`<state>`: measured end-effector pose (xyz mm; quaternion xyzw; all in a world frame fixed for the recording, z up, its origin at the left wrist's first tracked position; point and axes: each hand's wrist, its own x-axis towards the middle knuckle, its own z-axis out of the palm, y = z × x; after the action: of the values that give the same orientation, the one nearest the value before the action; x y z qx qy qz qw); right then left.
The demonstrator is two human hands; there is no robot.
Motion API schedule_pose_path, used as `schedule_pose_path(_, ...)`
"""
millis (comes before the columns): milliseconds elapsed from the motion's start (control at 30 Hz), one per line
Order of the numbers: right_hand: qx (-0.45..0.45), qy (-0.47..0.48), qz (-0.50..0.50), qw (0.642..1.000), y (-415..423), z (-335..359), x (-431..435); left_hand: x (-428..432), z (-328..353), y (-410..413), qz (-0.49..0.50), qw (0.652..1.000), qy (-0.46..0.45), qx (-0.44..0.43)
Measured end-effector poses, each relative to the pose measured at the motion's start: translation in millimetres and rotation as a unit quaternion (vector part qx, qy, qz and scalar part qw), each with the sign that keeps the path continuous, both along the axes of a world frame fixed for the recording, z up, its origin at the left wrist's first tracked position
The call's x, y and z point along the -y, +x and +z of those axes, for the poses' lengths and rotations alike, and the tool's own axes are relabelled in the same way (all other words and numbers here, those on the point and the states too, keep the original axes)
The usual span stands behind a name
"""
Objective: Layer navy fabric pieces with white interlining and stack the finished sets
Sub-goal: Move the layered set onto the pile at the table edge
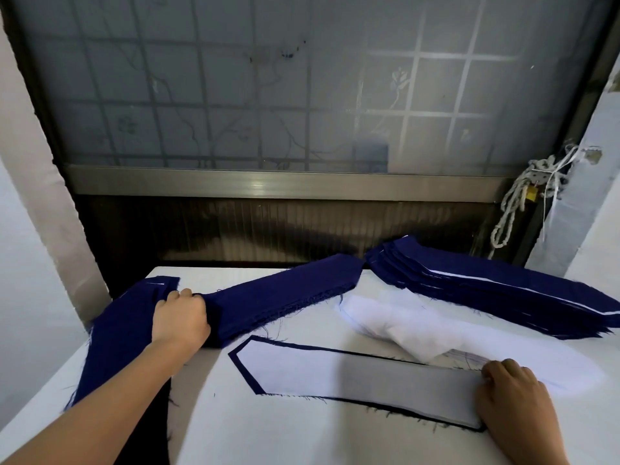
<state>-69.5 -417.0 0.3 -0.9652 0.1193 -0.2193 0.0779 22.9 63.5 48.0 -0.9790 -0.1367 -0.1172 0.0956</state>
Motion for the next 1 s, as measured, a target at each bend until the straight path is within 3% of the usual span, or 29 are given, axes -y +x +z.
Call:
schedule_pose_path(100,-0.004,0.0,0.004,1.0,0,-1,0,-2,-3,-1,-0.024,1.0,-0.017,0.001)
schedule_pose_path(300,0.001,-0.003,0.007,1.0,1,0,1,-9,-5,-3,-0.118,0.972,-0.202,-0.007)
schedule_pose_path(467,0.013,-0.006,0.015,1.0,0,-2,2,-8,-2,-9,-0.14,0.959,-0.245,0.024)
schedule_pose_path(567,0.015,-0.006,0.018,1.0,0,-2,2,-5,-3,-13,-0.148,0.953,-0.247,0.093)
schedule_pose_path(800,0.027,-0.008,0.017,0.999,2,-2,1,30,-29,-25,-0.104,0.86,-0.442,0.234)
schedule_pose_path(1000,0.031,-0.011,0.008,0.999,4,-5,2,68,-53,-35,-0.216,0.866,-0.318,0.321)
